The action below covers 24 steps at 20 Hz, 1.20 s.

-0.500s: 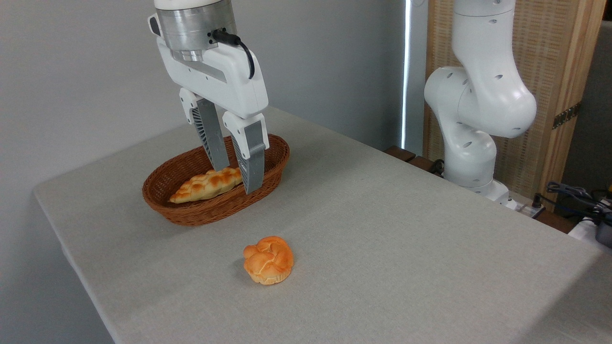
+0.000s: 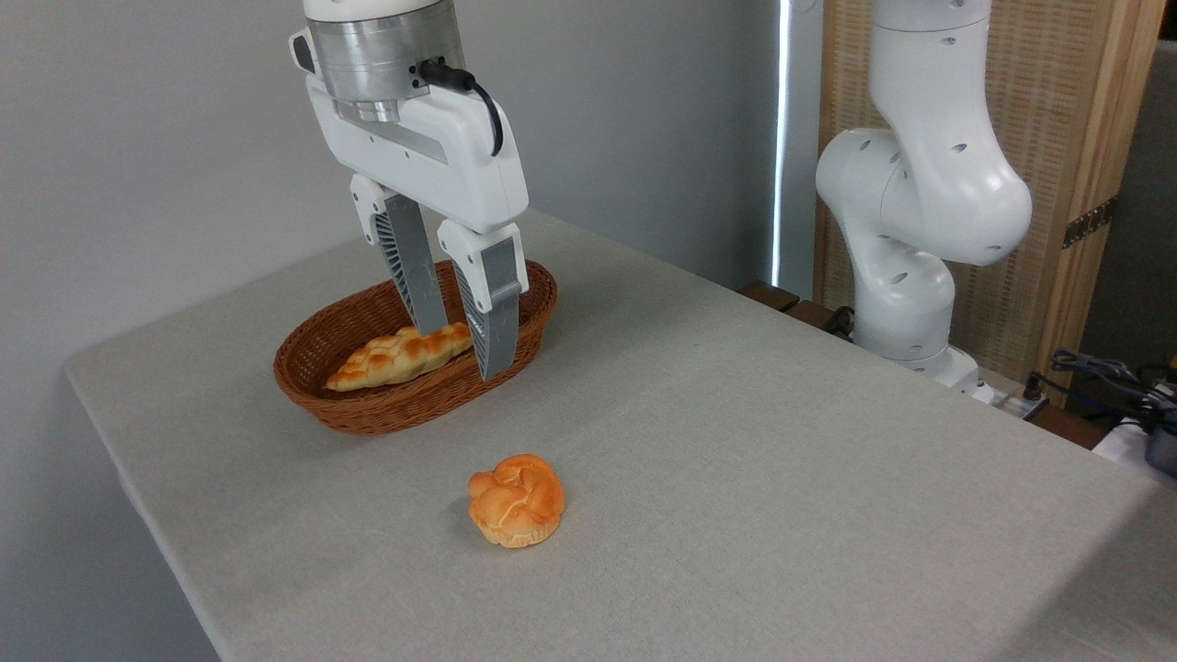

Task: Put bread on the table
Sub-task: 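Lower the open gripper toward the braided roll in the wicker basket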

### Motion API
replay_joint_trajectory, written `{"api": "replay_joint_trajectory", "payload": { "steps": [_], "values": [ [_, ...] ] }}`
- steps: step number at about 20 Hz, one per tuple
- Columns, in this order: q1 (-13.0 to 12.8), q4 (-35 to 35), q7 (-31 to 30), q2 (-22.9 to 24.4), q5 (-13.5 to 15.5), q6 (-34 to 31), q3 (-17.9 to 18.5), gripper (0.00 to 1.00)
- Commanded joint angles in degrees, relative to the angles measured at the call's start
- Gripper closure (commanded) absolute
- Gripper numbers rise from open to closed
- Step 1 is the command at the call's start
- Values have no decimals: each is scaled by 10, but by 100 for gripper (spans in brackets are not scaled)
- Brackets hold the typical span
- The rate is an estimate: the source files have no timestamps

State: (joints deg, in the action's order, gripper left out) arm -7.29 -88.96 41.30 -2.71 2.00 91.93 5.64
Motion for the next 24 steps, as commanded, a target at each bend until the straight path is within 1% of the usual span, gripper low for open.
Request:
{"api": "replay_joint_trajectory", "payload": {
  "steps": [1,9,10,12,13,14,16,18,19,22,24],
  "values": [
    [-1,12,11,1,6,-25,4,0],
    [-5,11,2,1,11,-29,-4,0],
    [-7,10,-1,1,22,-28,-5,0],
    [-8,3,-24,3,56,-25,-5,0],
    [-11,-4,-31,10,65,-20,-5,0],
    [-19,-22,-32,21,71,-7,-5,0],
    [-29,-86,-36,67,85,43,-4,0],
    [-40,-150,-57,107,120,96,-4,0],
    [-50,-175,-75,121,133,120,-4,0],
    [-91,-221,-141,136,138,175,-4,0],
    [-133,-252,-176,137,138,213,-3,0]
  ]
}}
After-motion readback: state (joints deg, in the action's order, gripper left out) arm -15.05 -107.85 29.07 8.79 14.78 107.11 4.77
